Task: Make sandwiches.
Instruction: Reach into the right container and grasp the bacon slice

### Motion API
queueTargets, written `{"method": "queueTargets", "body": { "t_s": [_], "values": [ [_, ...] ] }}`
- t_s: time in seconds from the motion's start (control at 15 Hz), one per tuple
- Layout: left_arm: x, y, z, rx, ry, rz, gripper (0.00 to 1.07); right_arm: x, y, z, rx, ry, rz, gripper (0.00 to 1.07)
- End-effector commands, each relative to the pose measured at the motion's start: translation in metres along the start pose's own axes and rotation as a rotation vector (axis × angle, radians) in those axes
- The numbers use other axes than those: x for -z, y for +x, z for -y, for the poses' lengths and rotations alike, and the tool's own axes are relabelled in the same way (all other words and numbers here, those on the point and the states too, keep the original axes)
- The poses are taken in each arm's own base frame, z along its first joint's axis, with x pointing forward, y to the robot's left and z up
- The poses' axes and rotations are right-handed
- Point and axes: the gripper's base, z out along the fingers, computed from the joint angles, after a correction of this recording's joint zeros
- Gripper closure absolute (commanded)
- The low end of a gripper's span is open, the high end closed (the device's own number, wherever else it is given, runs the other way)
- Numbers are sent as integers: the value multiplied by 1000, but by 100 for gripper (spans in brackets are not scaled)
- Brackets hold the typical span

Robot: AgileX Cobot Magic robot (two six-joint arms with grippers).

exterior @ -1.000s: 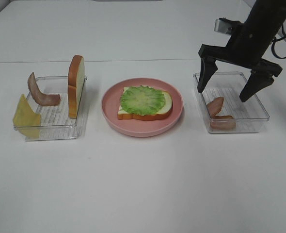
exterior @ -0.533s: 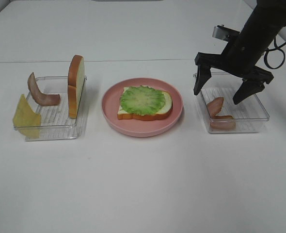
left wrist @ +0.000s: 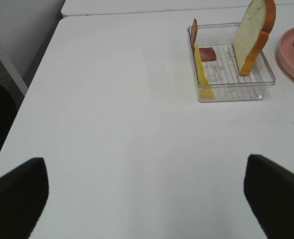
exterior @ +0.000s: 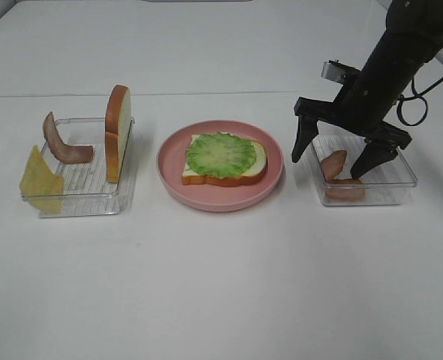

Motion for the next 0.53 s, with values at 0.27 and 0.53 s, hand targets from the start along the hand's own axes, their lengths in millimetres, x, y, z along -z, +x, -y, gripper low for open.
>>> {"method": "queueTargets", "body": {
  "t_s": [0.27, 0.53],
  "values": [
    [1, 1, 0, -2, 2, 14, 7, -1, 2, 1, 23, -7, -21, 15],
    [1, 1, 0, -2, 2, 14, 7, -1, 2, -1, 16, -22, -21, 16]
  ]
}}
